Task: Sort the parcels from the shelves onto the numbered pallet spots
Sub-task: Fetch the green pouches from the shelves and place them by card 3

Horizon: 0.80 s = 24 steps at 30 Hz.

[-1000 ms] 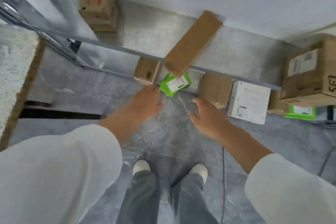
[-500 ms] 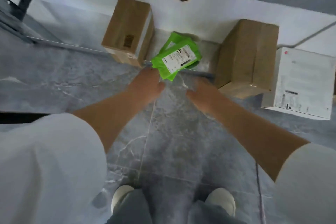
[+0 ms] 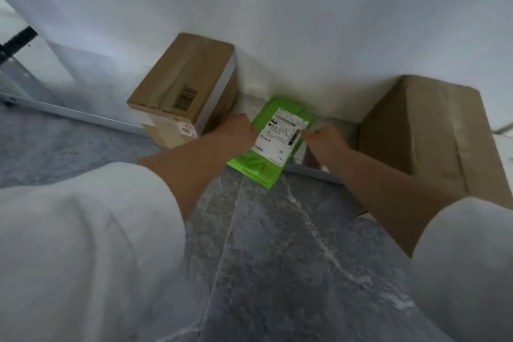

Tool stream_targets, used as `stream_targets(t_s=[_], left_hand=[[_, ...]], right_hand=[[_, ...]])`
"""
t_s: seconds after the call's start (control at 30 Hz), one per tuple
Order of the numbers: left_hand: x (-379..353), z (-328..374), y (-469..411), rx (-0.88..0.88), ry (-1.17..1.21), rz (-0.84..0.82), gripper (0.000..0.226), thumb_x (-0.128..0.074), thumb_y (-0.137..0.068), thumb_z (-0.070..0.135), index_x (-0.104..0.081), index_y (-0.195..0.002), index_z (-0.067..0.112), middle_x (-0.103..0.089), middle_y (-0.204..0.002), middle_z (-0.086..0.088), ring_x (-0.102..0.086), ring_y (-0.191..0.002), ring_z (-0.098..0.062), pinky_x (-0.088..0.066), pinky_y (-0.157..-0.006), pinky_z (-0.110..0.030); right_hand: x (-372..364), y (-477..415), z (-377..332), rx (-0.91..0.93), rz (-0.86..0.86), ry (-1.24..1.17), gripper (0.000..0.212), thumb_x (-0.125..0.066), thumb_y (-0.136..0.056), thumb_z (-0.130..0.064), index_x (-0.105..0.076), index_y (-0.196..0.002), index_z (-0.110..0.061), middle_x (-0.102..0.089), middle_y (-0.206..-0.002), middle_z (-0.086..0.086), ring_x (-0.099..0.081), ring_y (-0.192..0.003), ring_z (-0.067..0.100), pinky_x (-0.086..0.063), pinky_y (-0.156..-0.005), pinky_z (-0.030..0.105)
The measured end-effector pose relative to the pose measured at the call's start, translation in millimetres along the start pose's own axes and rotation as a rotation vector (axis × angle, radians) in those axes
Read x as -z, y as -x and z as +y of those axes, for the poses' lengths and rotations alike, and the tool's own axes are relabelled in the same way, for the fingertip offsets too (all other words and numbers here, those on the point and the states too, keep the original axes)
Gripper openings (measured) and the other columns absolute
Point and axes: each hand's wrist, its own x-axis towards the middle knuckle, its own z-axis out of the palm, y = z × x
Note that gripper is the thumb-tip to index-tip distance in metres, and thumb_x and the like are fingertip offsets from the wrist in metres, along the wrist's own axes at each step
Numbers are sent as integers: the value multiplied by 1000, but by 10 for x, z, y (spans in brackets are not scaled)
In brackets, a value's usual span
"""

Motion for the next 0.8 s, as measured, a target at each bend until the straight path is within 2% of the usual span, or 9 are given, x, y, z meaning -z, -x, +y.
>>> stream_targets(t_s=[0.07, 0.13, 0.17, 0.23, 0.37, 0.5, 0.67, 0.73, 0.8], left_hand=[[17, 60, -63, 31, 28, -66, 27, -44, -100, 20, -59, -106, -2, -59, -120, -23, -58, -103, -32, -44, -79, -34], [-49, 31, -55, 73, 80, -74, 32, -44, -98, 19, -59, -116, -3, -56, -126, -23, -54, -115, -35, -44, -88, -33], [-92, -5, -49, 91, 109, -55, 32, -45, -97, 19, -59, -115, -3, -55, -127, -24, -53, -116, -35, -44, -90, -33], [-163, -61, -33, 97, 150, -16, 31, -46, -95, 19, -61, -110, -3, -55, -123, -26, -53, -114, -37, -45, -91, -35], [-215, -51, -64, 184, 288, 9, 34, -52, -94, 27, -64, -105, -2, -62, -114, -22, -60, -104, -37, -49, -84, -37], [-203, -82, -134, 291, 481, -23, 49, -55, -94, 41, -58, -119, 0, -61, -120, -17, -60, -109, -34, -50, -90, -37], [-182, -214, -22, 370, 710, -8, 55, -59, -93, 40, -56, -121, -6, -63, -122, -18, -61, -109, -33, -51, -95, -39], [-176, -214, 114, 408, 746, -8, 56, -59, -91, 45, -62, -109, -8, -66, -109, -18, -63, -102, -30, -51, -92, -35], [-144, -138, 330, 457, 725, 36, 43, -57, -92, 46, -63, -81, 4, -62, -83, -11, -60, -86, -26, -47, -81, -32]], right_hand=[[-34, -45, -53, -53, -30, -109, 36, -59, -95, -31, -47, -68, -11, -57, -87, 15, -58, -89, 32, -53, -89, 45], [-137, -5, -53, -116, -61, -172, 28, -64, -92, -28, -53, -75, -8, -62, -91, 14, -63, -93, 32, -54, -89, 50], [-208, 8, -36, -130, -63, -174, 25, -66, -91, -27, -60, -83, -4, -65, -97, 15, -65, -97, 33, -54, -89, 50], [-348, 70, -18, -138, -68, -168, 38, -67, -90, -28, -65, -110, 3, -66, -115, 20, -65, -103, 36, -54, -90, 49], [-529, 161, -34, -137, -66, -118, 51, -50, -98, -39, -44, -132, 0, -50, -133, 18, -55, -116, 34, -47, -93, 37], [-619, 96, 48, -63, 60, -59, 35, -32, -105, -27, -44, -126, -2, -51, -129, 19, -52, -114, 35, -39, -85, 34], [-562, 115, 29, -101, 54, -196, 22, -45, -100, -21, -49, -117, -8, -47, -114, 9, -50, -93, 26, -39, -76, 29], [-469, 194, 17, -106, 51, -262, 18, -51, -96, -17, -52, -113, -11, -57, -109, 9, -54, -92, 24, -41, -72, 29], [-374, 379, 4, -135, 31, -318, 21, -55, -95, -16, -53, -115, -10, -62, -112, 10, -56, -93, 22, -45, -71, 29]])
